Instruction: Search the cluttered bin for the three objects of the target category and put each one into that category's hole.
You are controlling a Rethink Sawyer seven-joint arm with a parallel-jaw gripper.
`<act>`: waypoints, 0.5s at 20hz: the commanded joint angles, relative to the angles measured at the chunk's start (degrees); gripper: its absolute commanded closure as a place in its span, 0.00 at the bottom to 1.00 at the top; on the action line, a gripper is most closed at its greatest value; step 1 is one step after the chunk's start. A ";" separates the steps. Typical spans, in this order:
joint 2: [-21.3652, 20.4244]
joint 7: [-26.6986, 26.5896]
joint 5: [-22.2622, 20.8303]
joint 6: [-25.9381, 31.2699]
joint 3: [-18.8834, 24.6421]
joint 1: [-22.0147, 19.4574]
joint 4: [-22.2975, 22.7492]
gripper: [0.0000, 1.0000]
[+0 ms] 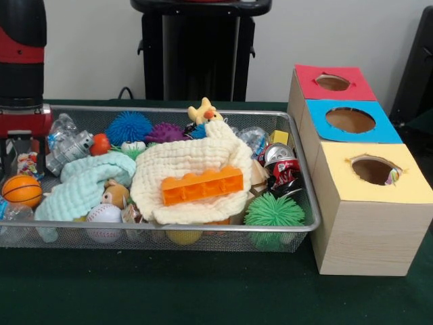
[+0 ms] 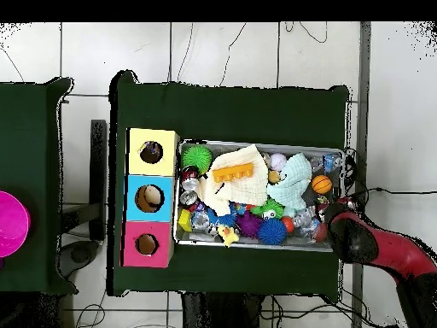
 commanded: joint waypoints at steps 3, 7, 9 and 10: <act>13.71 -5.77 -0.83 10.82 2.73 -2.85 -3.95 0.00; 14.30 -6.22 -0.31 11.60 3.78 -3.79 -3.29 0.00; 15.00 -6.14 0.21 12.11 4.02 -4.17 -3.16 0.00; 15.43 -5.71 0.54 12.41 3.68 -4.10 -3.31 0.00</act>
